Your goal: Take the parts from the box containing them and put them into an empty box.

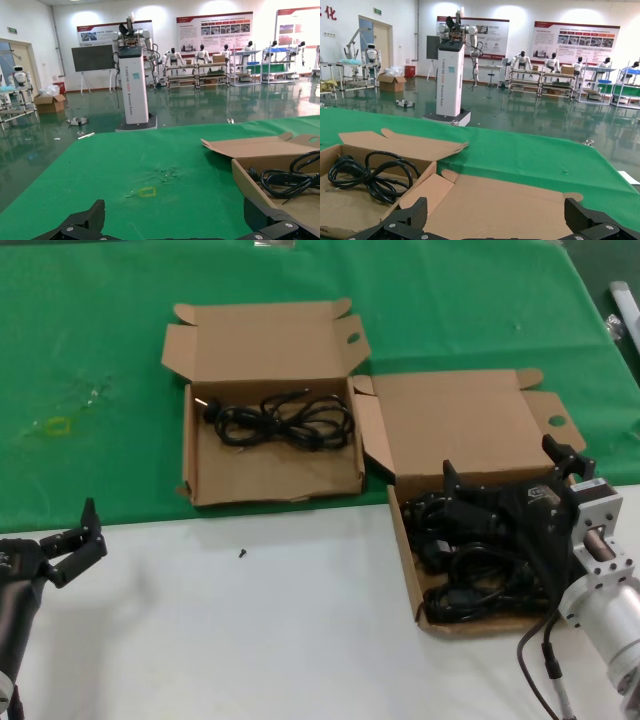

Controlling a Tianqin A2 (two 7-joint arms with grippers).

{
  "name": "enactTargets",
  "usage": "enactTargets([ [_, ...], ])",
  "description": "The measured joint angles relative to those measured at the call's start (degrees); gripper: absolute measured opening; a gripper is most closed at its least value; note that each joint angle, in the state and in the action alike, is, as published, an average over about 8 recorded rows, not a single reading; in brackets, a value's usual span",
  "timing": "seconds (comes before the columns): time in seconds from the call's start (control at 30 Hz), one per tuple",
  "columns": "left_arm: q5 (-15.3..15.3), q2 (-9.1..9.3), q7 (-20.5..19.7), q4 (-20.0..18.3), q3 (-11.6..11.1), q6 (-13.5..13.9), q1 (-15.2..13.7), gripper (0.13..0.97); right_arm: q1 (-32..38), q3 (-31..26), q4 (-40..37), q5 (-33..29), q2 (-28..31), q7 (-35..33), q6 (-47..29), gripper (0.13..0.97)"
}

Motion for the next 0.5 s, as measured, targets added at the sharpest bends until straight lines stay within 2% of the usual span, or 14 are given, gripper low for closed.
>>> enactTargets([
  [0.5,0.00,0.00,0.00,0.00,0.00,0.00,0.00,0.966,0.00,0.00,0.00,0.00,0.00,0.00,0.00,0.966],
])
